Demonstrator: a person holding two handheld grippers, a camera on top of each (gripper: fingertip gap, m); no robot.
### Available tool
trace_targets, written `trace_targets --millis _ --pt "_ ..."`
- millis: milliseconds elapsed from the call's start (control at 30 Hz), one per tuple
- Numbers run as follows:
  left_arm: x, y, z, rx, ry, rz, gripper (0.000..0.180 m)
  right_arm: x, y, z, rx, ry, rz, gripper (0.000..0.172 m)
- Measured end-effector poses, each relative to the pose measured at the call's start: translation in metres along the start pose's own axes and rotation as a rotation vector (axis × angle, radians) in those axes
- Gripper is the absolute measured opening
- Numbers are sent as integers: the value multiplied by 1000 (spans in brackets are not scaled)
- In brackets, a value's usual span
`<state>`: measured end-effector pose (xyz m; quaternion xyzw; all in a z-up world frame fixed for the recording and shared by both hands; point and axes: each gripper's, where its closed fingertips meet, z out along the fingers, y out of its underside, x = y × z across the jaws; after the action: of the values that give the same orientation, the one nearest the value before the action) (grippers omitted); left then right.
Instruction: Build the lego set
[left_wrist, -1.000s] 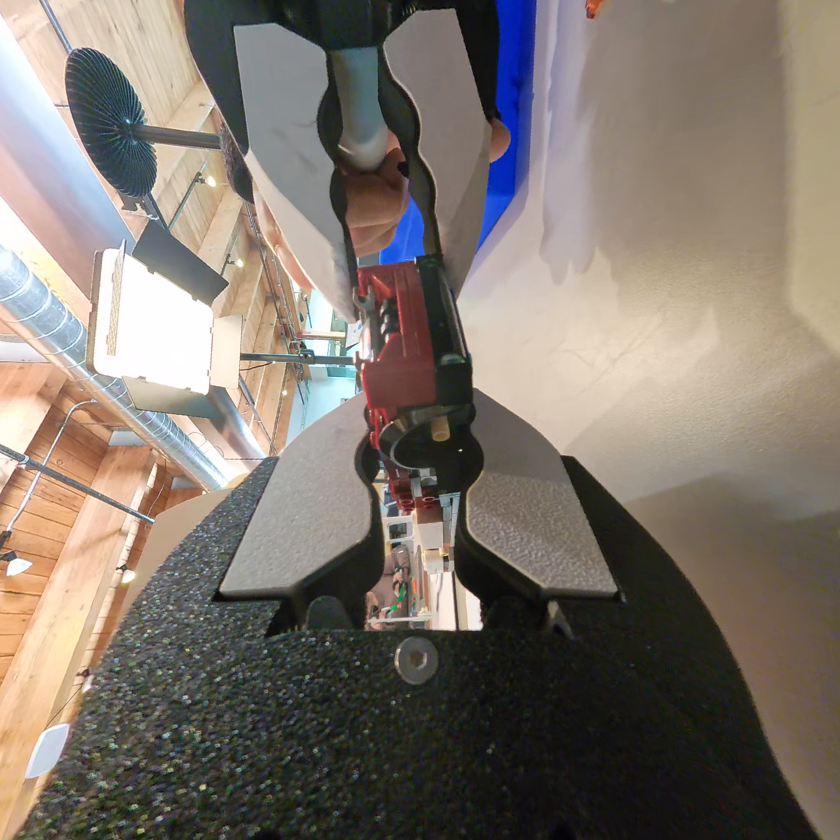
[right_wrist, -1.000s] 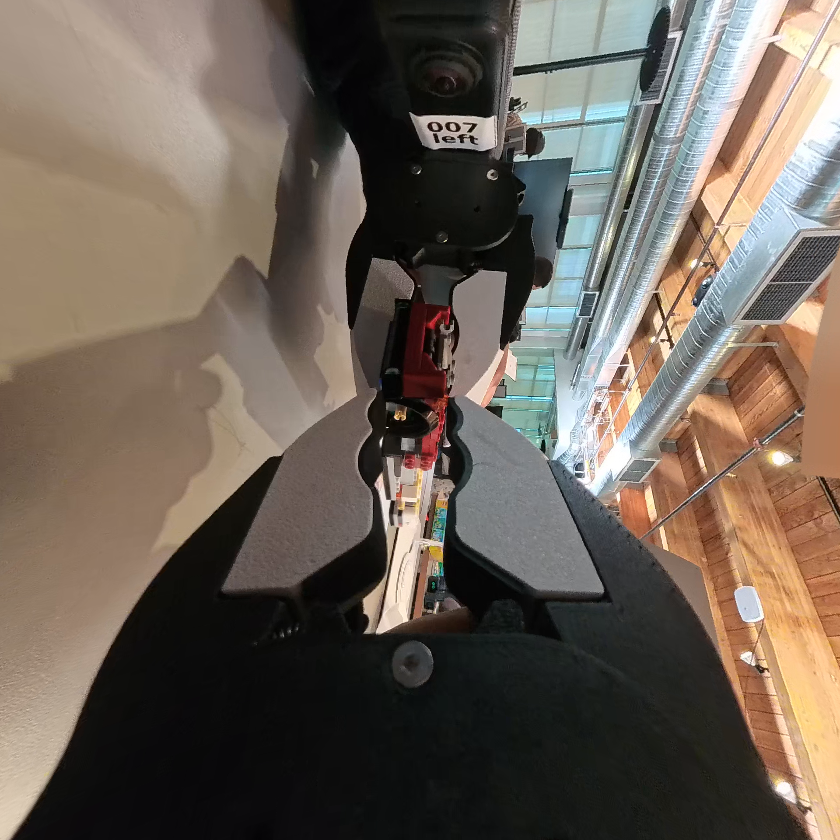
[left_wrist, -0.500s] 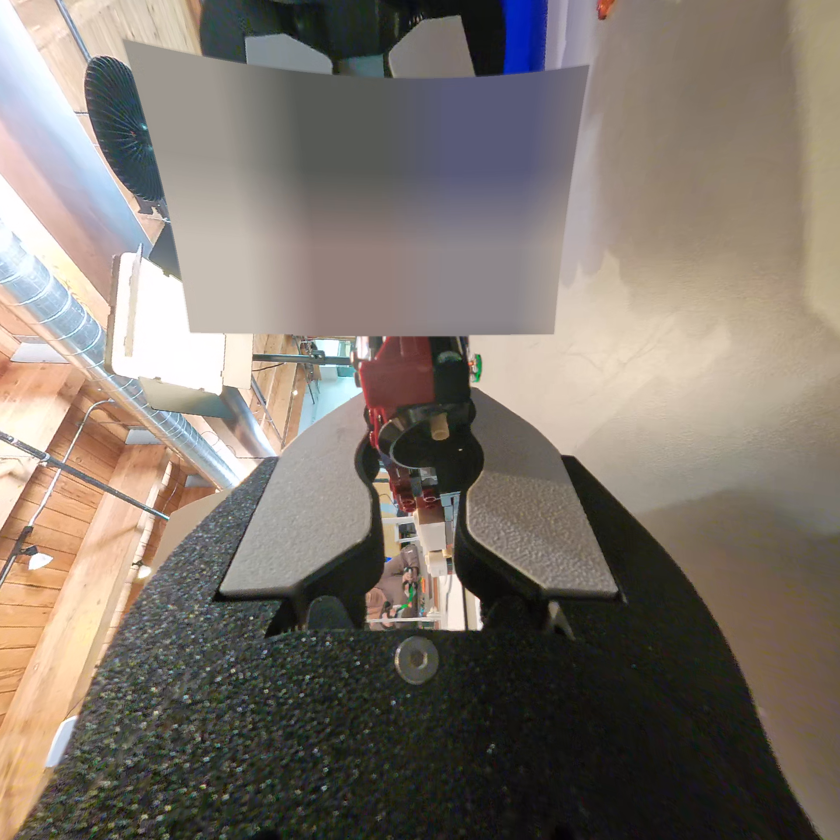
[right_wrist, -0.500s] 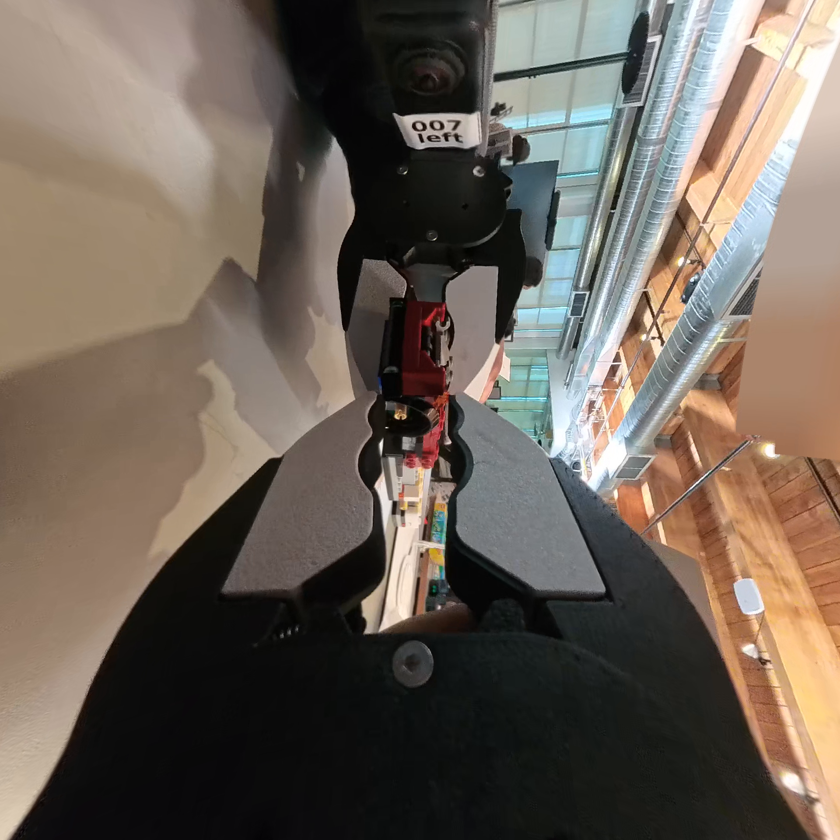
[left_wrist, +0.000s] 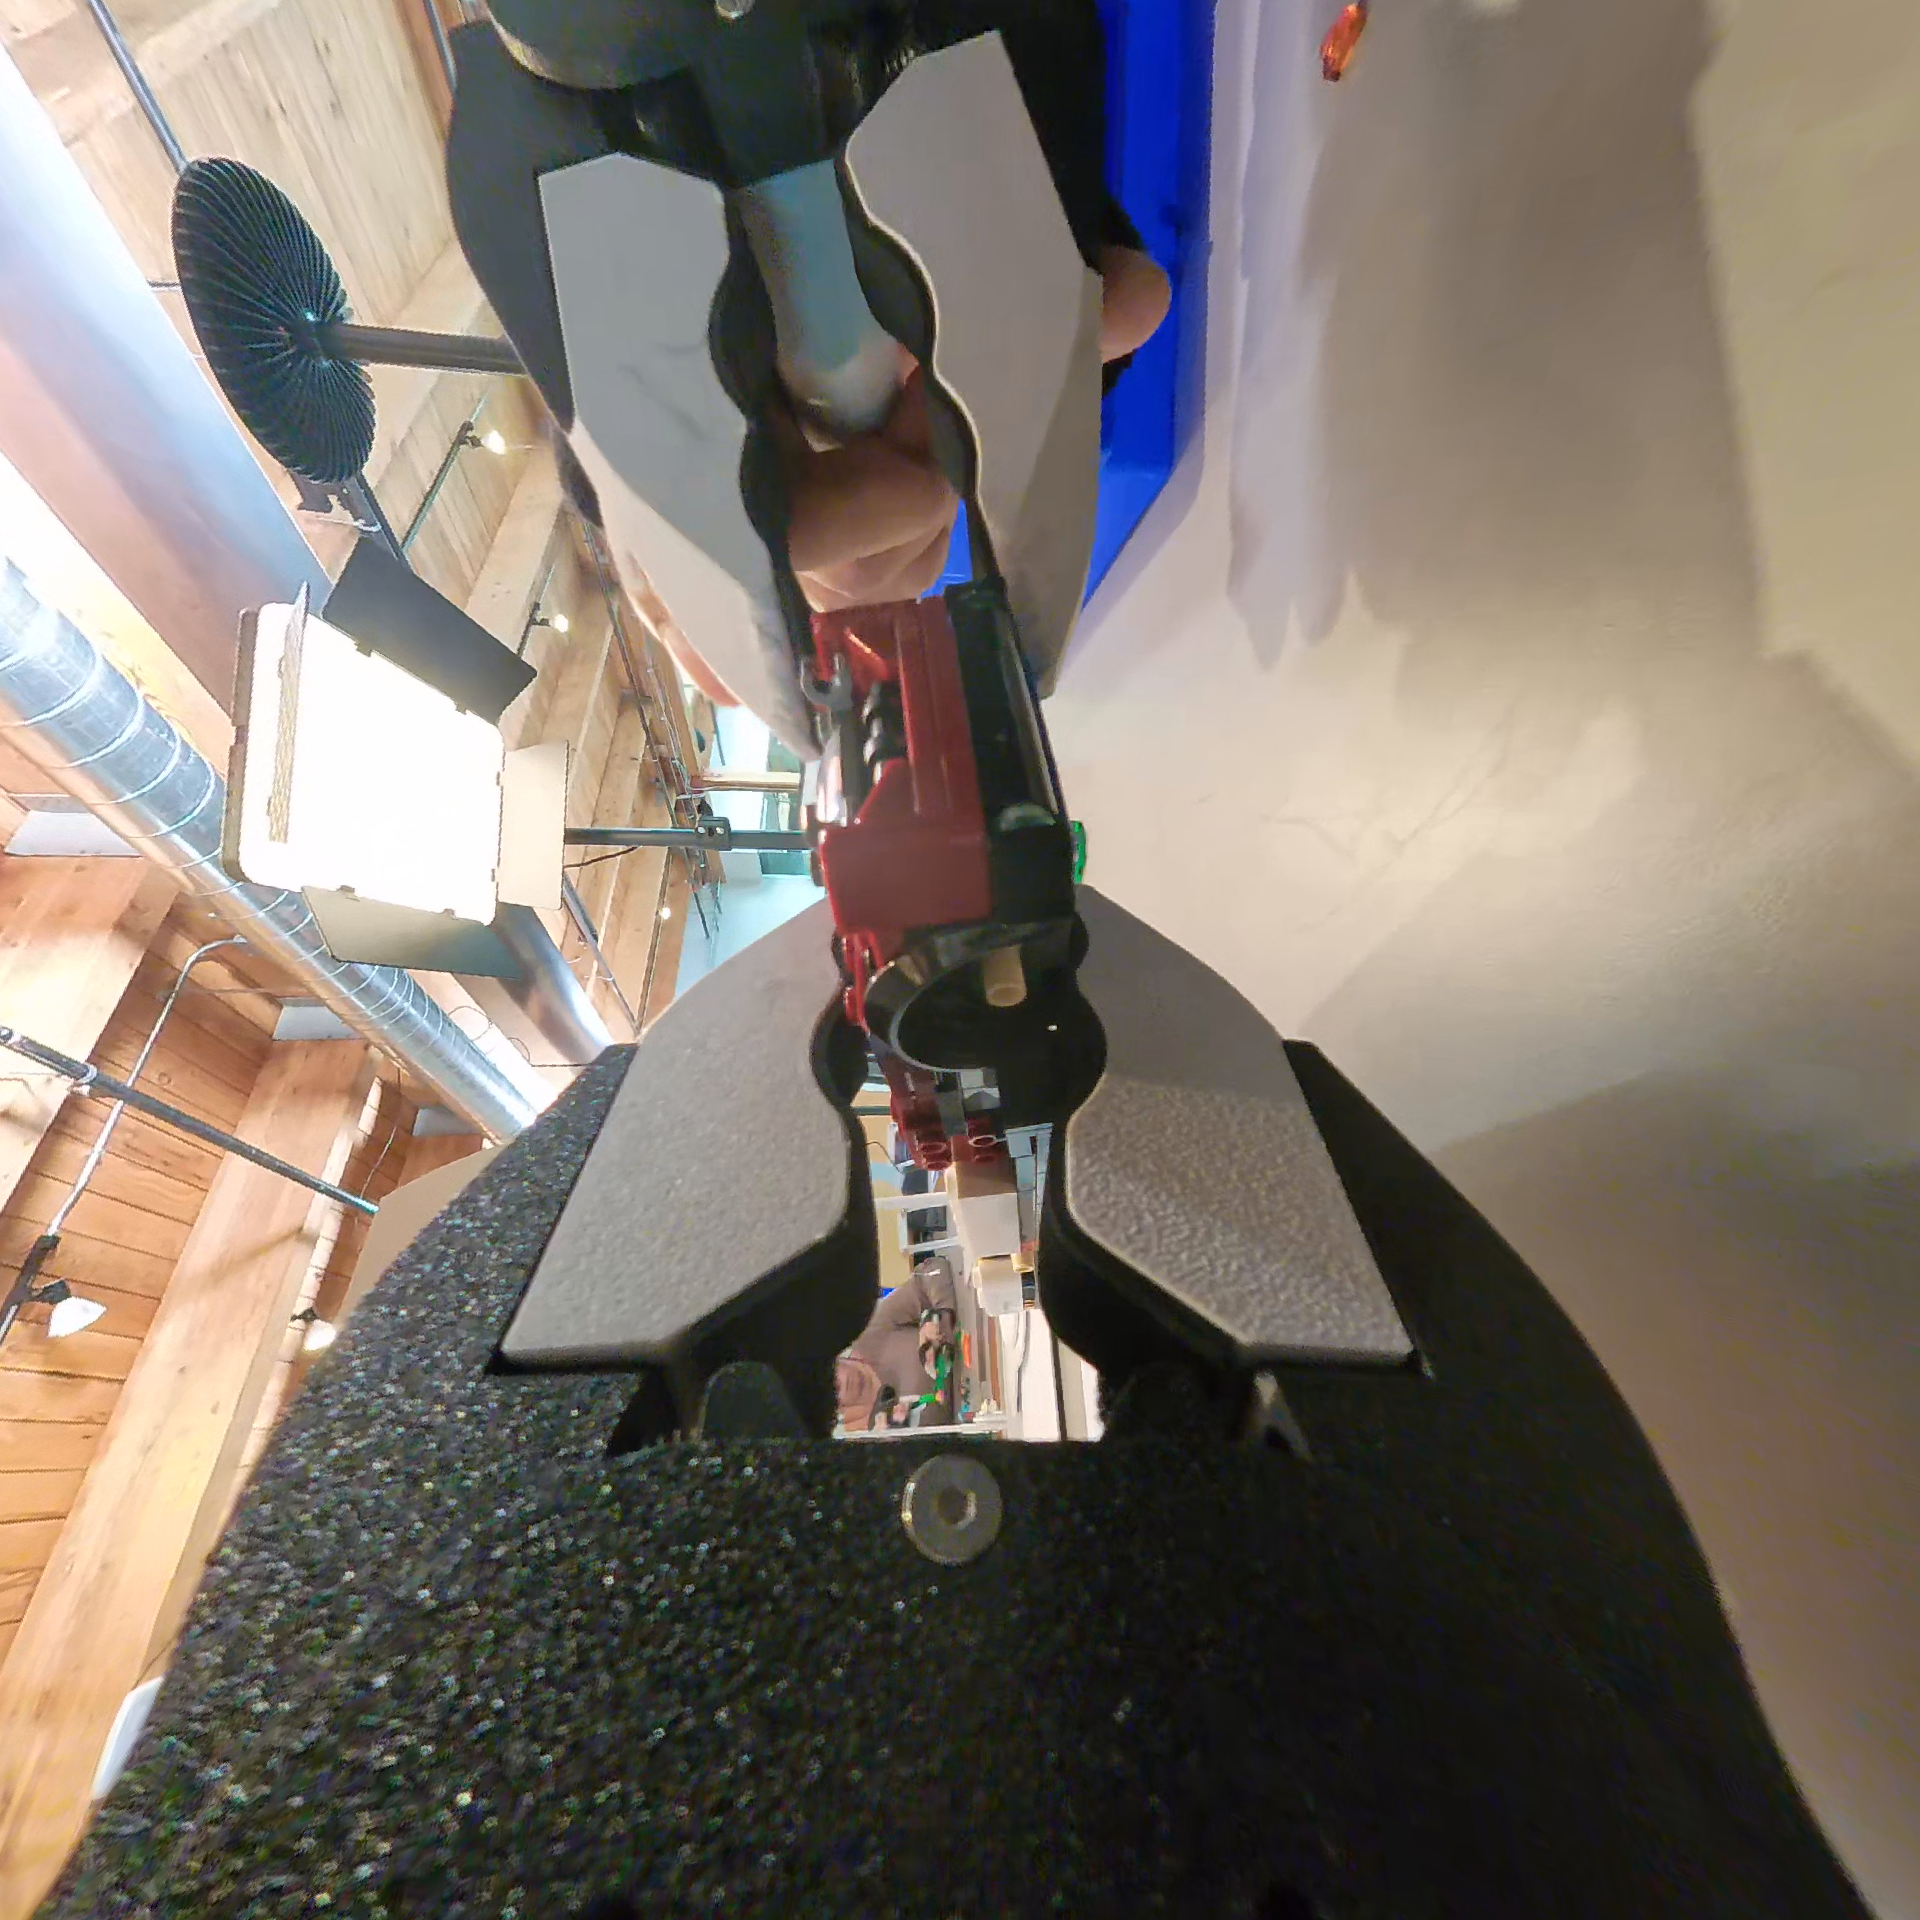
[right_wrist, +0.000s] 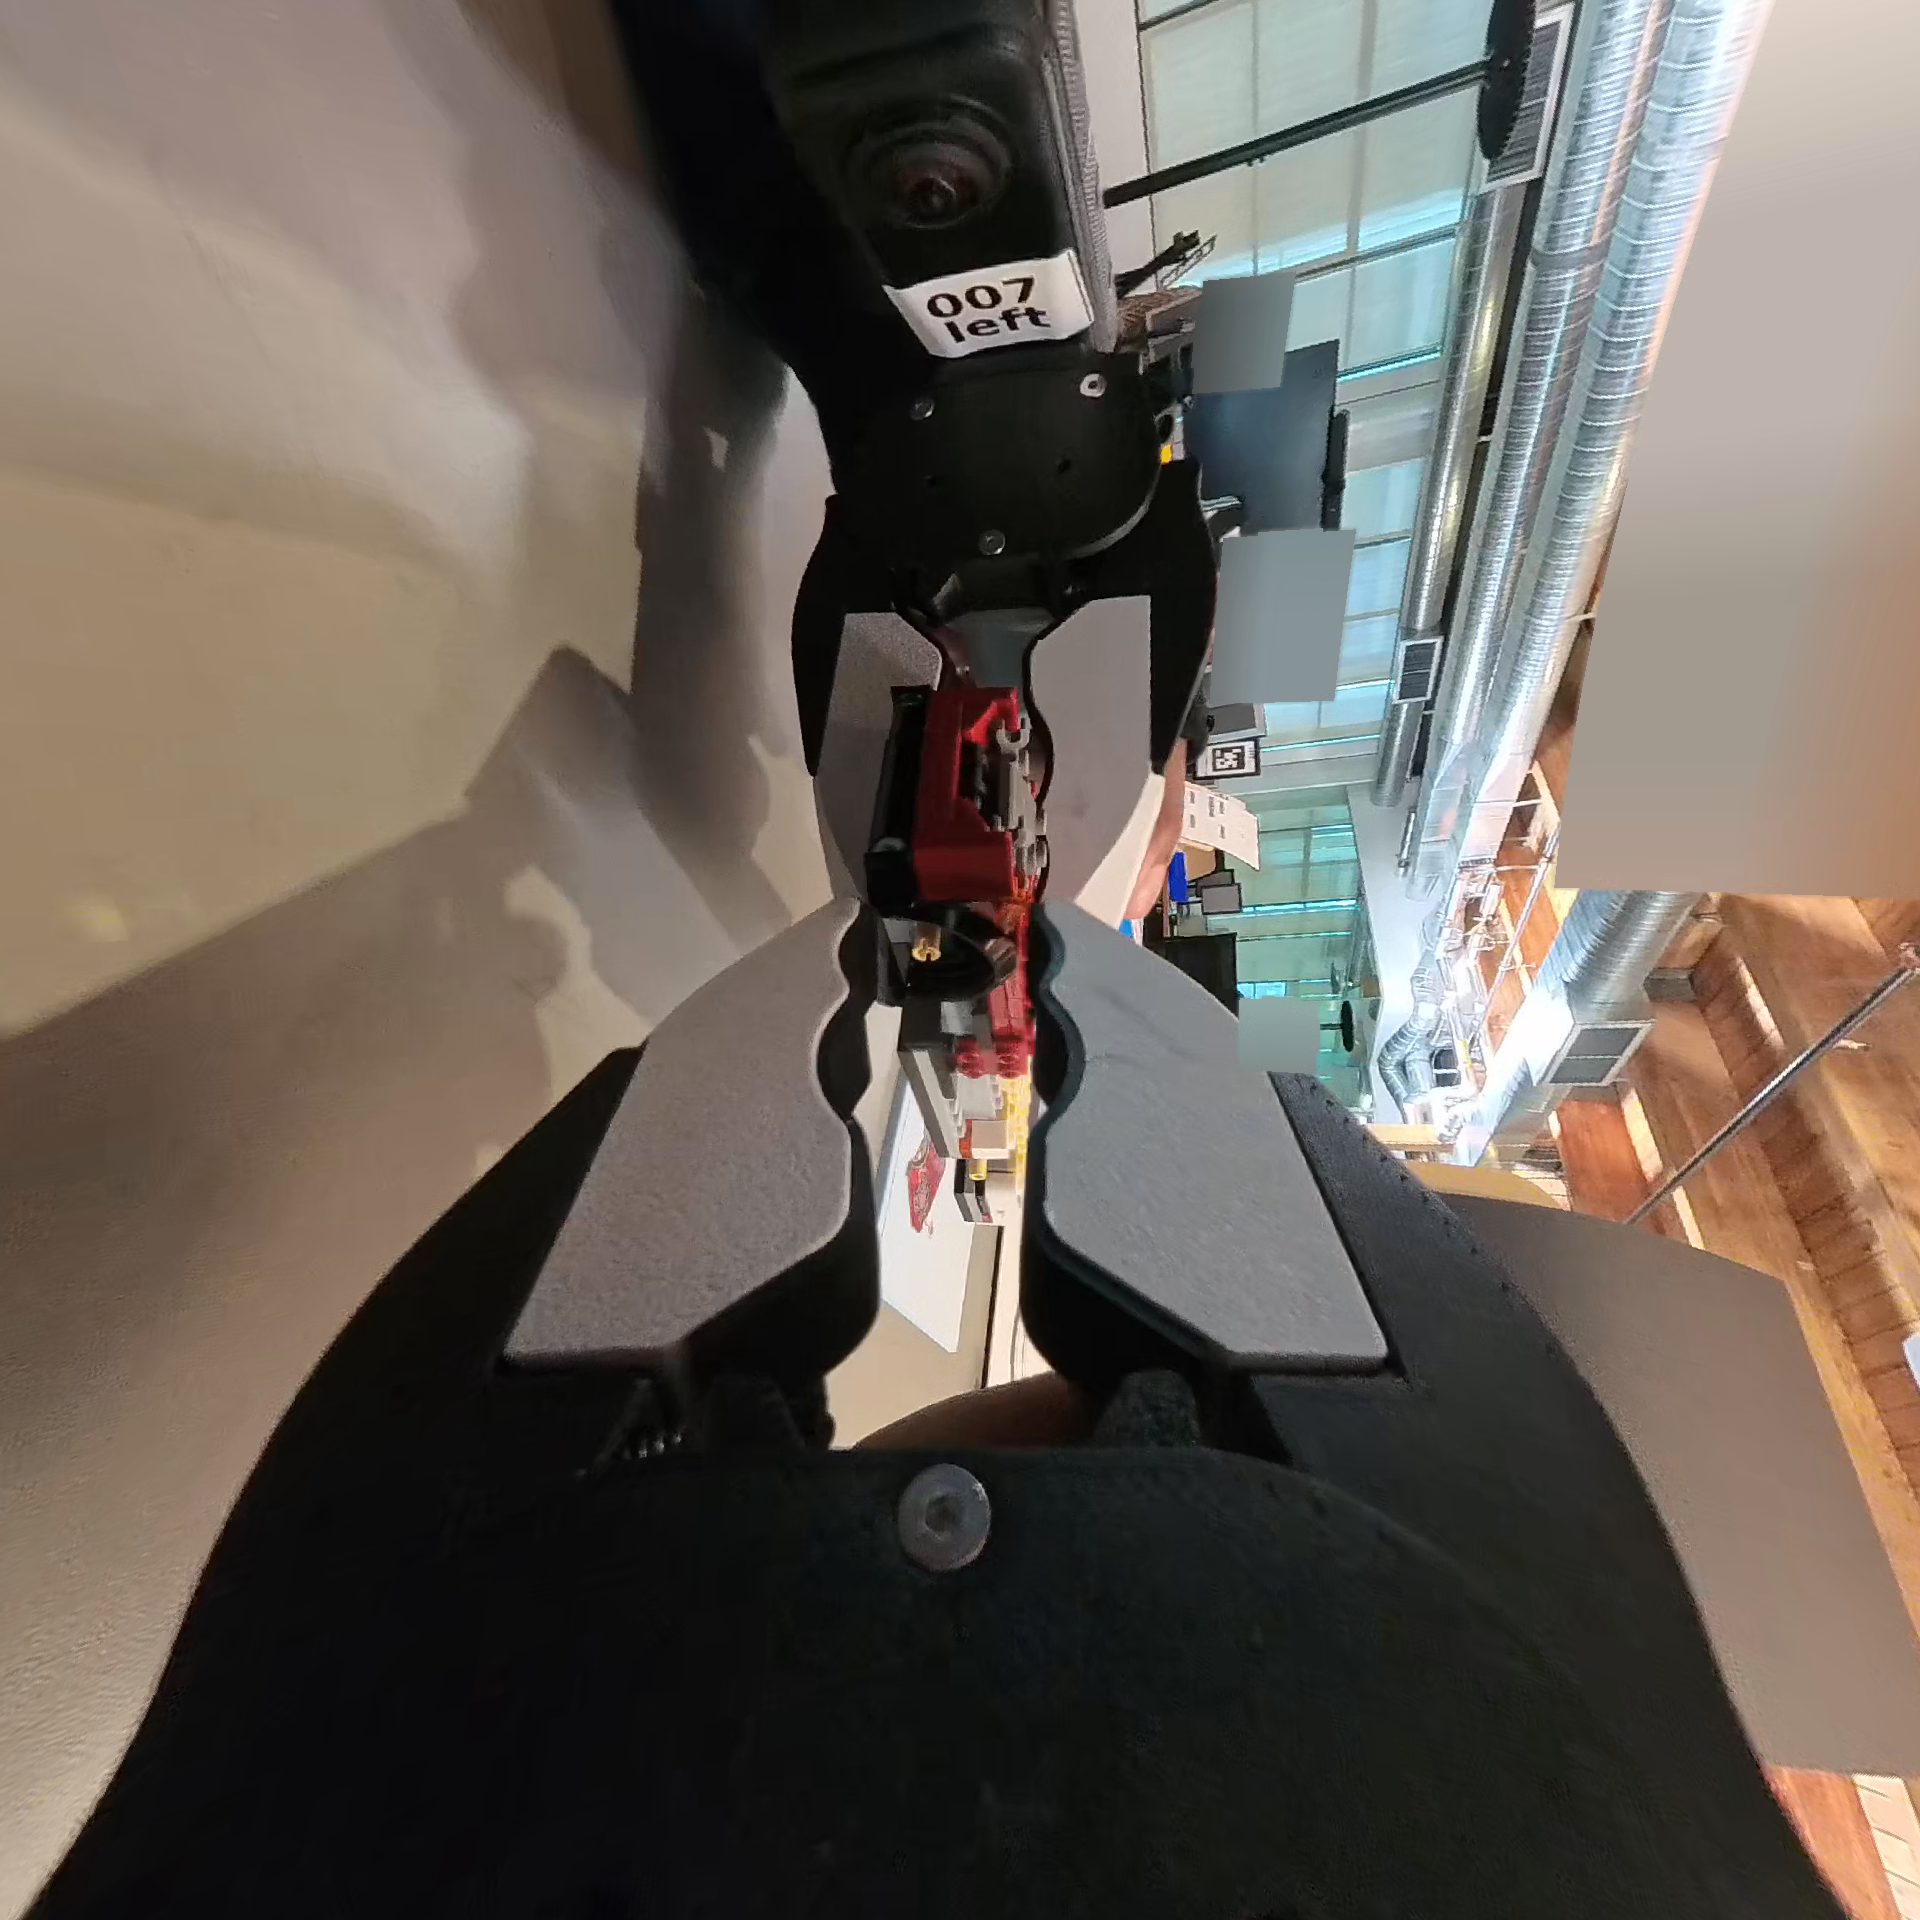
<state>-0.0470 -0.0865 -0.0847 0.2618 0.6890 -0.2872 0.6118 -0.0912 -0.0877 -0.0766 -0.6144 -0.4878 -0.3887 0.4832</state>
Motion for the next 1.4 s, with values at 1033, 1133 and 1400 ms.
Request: trace_targets --millis 1033,1133,1400 --pt "1 5 0 5 12 -101 33 4 7 -2 -3 4 62 37" --pt "1 5 0 5 13 -107 33 5 0 -3 25 -9 100 40" --pt "2 6 1 -2 19 -108 33 4 -5 0 30 9 71 37"
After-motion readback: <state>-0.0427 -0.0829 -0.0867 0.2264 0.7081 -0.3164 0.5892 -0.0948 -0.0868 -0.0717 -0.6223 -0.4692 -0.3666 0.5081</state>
